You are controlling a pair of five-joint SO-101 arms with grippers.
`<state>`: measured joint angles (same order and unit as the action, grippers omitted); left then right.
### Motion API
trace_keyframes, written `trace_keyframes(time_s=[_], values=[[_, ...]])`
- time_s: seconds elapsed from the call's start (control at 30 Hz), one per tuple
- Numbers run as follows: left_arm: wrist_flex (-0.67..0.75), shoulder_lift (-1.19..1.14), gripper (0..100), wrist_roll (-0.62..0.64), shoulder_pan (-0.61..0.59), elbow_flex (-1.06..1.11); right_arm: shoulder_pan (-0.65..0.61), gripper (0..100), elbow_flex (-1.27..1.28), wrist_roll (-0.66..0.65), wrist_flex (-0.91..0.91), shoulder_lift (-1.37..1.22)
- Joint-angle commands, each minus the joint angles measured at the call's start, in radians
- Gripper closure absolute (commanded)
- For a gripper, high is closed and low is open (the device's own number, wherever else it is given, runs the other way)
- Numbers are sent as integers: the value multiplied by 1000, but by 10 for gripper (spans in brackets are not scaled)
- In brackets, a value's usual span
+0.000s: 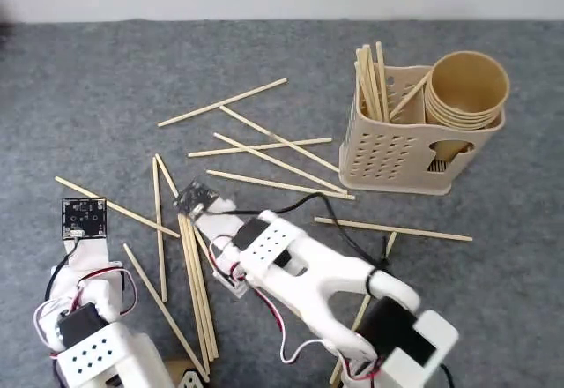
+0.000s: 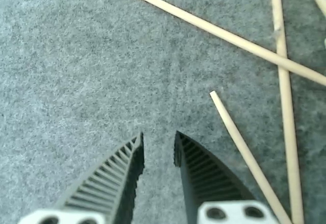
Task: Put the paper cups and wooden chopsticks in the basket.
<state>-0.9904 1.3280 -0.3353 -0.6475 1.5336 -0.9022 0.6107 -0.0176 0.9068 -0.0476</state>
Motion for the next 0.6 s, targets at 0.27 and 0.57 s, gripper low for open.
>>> trace_keyframes(time_s=[0.27,0.57], values=[[17,12,905,-5,3,-4,24,991,-5,-64,-30,-5],[17,12,905,-5,3,-4,151,991,-5,-175,110,334]])
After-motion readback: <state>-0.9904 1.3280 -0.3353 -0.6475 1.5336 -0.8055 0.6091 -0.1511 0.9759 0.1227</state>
